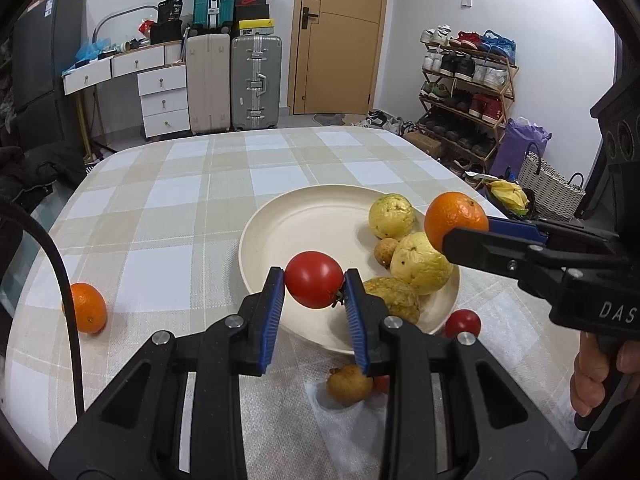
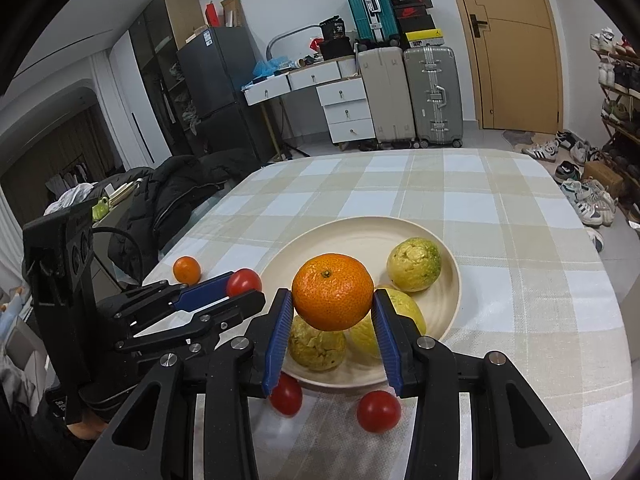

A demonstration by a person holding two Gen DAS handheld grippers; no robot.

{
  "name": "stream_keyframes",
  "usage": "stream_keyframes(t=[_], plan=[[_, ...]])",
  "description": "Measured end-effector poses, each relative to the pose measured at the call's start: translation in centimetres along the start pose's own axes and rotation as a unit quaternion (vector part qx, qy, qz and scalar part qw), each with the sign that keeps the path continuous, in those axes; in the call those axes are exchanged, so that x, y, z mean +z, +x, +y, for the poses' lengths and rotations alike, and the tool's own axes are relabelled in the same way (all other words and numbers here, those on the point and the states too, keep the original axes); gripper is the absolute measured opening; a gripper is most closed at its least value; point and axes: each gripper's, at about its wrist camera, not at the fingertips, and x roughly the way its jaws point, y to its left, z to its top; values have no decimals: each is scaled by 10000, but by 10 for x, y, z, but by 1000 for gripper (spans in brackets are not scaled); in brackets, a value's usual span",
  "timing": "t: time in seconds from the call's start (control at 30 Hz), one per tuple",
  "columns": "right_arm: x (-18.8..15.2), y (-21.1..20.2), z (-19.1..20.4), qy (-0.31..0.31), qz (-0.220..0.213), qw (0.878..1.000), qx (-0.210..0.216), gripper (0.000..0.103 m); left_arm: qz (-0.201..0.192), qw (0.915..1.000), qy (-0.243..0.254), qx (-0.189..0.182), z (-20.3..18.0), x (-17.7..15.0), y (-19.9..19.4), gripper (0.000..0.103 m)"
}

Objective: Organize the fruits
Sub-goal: 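Carry the tomato with the left tool while the right carries the mandarin to the plate, then open both tools over the plate to release the tomato and mandarin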

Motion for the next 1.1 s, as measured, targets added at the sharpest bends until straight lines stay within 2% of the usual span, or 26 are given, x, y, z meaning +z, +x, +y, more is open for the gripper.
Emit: stream_keyframes(t=[0.53,1.1], plan=[[12,36,-4,47,238,9997,-39,42,221,9997,-30,137,6,7,37,27],[19,51,-7,53,291,9995,-114,42,296,9994,-127,155,11,6,47,28]])
